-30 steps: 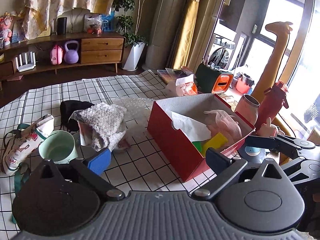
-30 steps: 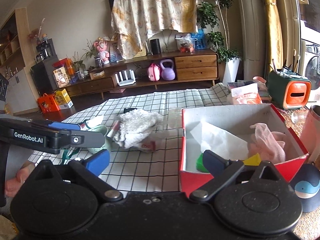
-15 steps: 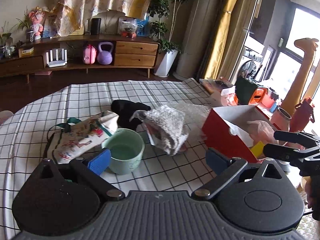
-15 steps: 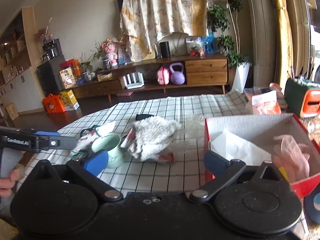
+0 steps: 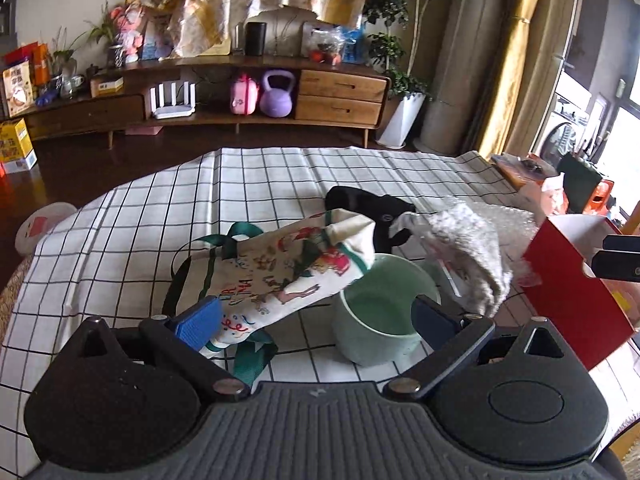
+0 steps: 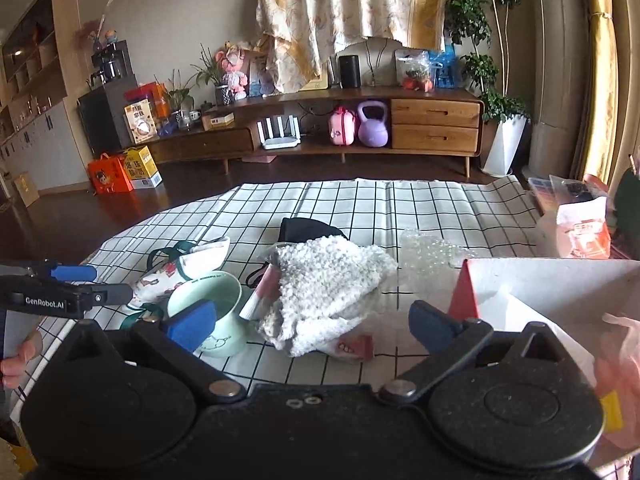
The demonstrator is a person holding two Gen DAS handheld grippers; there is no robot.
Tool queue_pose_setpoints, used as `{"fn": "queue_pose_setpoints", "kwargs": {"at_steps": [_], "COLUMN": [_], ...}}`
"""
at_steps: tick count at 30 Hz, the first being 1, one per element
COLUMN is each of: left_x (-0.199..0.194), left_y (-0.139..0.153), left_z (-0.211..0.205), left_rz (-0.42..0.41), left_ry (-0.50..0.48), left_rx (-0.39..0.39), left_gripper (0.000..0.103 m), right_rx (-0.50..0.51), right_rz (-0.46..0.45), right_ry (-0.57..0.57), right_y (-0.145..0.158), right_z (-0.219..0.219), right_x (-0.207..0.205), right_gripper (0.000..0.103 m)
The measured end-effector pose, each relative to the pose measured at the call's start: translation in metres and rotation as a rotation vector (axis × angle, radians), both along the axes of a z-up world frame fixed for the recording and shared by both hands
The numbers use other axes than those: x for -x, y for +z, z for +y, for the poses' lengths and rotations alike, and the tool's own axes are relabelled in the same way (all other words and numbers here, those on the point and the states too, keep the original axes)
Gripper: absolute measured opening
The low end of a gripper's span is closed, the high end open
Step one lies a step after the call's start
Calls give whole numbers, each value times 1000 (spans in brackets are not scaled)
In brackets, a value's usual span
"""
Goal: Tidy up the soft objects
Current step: 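Grasp the printed canvas bag with the left tool while the right tool grasps the white fluffy towel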
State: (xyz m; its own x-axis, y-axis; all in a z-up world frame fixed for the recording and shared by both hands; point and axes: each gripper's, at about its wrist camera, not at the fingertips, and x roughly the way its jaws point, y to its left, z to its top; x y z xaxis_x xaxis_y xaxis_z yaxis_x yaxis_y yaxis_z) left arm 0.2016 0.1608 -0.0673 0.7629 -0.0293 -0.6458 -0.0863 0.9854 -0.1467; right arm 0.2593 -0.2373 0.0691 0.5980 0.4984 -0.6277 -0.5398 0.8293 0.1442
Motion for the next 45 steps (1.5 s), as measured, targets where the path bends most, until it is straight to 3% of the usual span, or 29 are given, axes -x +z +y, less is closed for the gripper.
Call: {"fn": "queue_pose_setpoints", "kwargs": {"at_steps": [8,16,18,26,33,37,39,41,45], "left_x": [-24,-33,-27,-24,-43,-49,-49,-48,-46], "left_y": [-28,-39,-35,-53,-66,-67,-67,-66,-64], "left_z": [3,12,18,19,-1,1,3,3,3], "left_rz": [17,-4,-27,12,-22,-45,-45,-43,-27], "left_ry": [45,71,87,70,44,45,52,42,35], "left_rx": [-84,-84,-49,-116,-271,-253,-244,-232,-192], "left_gripper": [102,102,102,102,102,101,101,94,61], "right_rx": [5,-21,-36,-58,-56,-62,-63,-74,-78], "right_rz": [75,168,195,247,271,298,300,305,300], "right_ry": [-46,-121,-148,-178,-190,-192,-187,-187,-191], "right_y": [-27,-55,-63,-77,-87,-95,-98,-98,-97], "right_z": [24,40,40,42,50,52,52,51,47], "right_x": [-48,-87,-95,-106,-113,-114,-114,-114,-112], "right_gripper": [103,103,102,102,102,98,90,83,66]}}
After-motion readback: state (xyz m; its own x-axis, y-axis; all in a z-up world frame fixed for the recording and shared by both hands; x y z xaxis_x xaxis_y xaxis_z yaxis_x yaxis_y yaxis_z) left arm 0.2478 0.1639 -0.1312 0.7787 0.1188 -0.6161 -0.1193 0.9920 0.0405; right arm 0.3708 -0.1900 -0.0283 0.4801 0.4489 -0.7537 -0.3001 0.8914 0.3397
